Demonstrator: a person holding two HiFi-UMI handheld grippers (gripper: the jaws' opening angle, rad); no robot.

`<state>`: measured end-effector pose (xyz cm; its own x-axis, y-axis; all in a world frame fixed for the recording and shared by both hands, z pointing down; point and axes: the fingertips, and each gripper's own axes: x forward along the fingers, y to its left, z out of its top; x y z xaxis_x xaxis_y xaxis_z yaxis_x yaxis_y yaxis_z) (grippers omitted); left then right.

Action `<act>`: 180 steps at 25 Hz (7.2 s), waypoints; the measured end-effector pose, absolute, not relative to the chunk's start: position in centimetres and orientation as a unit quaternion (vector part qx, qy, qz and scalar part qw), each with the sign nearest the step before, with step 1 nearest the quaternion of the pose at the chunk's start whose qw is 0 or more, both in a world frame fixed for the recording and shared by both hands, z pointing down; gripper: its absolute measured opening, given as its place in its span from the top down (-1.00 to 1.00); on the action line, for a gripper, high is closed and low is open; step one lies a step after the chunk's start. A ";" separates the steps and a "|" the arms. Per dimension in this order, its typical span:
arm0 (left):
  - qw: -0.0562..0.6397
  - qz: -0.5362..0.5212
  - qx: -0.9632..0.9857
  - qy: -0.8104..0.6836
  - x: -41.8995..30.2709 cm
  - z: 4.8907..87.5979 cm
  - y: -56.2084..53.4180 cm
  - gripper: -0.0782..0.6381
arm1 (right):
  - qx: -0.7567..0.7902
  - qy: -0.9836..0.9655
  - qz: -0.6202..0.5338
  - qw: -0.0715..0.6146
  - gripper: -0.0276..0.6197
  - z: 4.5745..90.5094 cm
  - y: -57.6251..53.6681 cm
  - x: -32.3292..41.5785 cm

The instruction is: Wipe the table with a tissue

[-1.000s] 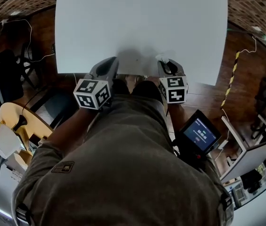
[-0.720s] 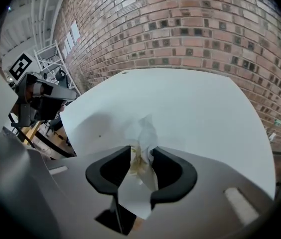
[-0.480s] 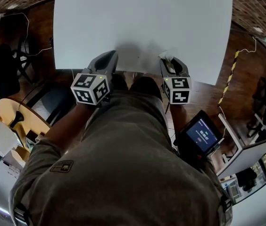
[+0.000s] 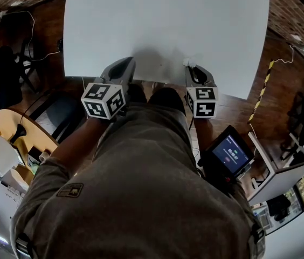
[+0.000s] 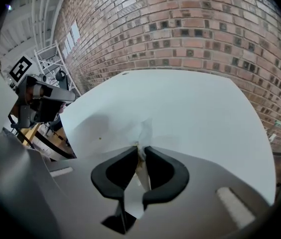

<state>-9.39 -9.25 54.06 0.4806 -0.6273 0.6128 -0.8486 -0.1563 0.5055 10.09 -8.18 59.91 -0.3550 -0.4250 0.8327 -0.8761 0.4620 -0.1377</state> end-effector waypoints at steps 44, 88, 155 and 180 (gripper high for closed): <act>0.395 0.132 0.765 -0.491 -12.1 52.6 -9.5 0.78 | 0.419 -0.769 0.282 0.391 0.75 60.7 -9.5 8.1; 0.373 0.121 0.772 -0.500 -14.5 51.0 -9.1 0.78 | 0.395 -0.806 0.277 0.343 0.75 58.5 -8.4 2.2; 0.284 0.186 0.756 -0.560 -6.1 51.0 -4.5 0.78 | 0.379 -0.841 0.305 0.237 0.75 54.7 -3.5 9.8; 0.245 0.050 0.829 -0.500 -7.3 42.7 7.9 0.78 | 0.497 -0.836 0.211 0.100 0.75 41.6 9.5 7.0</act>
